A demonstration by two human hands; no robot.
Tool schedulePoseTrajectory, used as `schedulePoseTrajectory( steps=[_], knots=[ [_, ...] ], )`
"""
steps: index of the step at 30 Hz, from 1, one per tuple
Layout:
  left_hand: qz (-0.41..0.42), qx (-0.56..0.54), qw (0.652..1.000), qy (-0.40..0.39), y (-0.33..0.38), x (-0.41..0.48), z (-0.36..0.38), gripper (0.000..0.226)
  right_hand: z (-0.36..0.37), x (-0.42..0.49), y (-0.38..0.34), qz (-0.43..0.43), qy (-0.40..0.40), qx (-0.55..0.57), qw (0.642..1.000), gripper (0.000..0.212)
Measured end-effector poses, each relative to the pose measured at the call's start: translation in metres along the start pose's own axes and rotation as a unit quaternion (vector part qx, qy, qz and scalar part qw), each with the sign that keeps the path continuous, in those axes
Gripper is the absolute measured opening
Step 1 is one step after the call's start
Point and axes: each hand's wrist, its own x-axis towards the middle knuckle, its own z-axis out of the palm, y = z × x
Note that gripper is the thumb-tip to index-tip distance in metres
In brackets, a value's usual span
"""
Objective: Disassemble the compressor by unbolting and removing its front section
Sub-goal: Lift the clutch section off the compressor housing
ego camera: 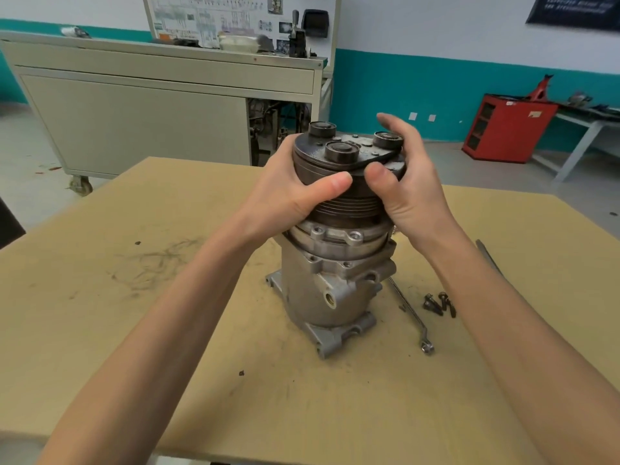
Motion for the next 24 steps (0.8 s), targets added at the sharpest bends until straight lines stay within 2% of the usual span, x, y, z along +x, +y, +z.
schedulePoseTrajectory(
  steps=[12,24],
  knots=[
    [0.026,-0.002,1.000,0.006,0.015,0.006,-0.001,0.088,-0.007,0.007,-0.011,-0.043,0.014,-0.007,0.999,0.119],
    [0.069,-0.018,0.997,0.040,0.057,0.020,-0.023,0.086,-0.009,0.037,-0.059,-0.112,0.028,-0.023,0.993,0.123]
  ],
)
